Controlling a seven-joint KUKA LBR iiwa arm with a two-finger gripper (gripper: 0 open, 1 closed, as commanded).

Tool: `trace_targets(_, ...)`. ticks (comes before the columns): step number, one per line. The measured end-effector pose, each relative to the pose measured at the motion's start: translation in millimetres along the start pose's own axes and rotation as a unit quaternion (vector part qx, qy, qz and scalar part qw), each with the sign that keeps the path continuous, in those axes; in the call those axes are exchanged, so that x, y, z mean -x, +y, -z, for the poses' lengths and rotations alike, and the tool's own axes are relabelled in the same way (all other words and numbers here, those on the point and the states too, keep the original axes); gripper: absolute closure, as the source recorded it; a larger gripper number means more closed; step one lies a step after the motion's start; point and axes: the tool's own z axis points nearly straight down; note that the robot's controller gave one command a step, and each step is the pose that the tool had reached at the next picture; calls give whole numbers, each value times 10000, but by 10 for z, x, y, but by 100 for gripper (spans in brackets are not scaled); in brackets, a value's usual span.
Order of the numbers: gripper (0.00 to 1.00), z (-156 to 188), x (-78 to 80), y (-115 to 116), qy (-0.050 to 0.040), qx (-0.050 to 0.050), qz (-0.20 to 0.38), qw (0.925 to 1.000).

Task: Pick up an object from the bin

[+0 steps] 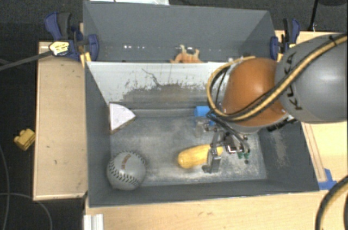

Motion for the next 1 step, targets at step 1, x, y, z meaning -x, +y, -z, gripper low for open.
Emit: trace_targets(1, 100, -493, 75, -346, 17, 12, 505, 9987)
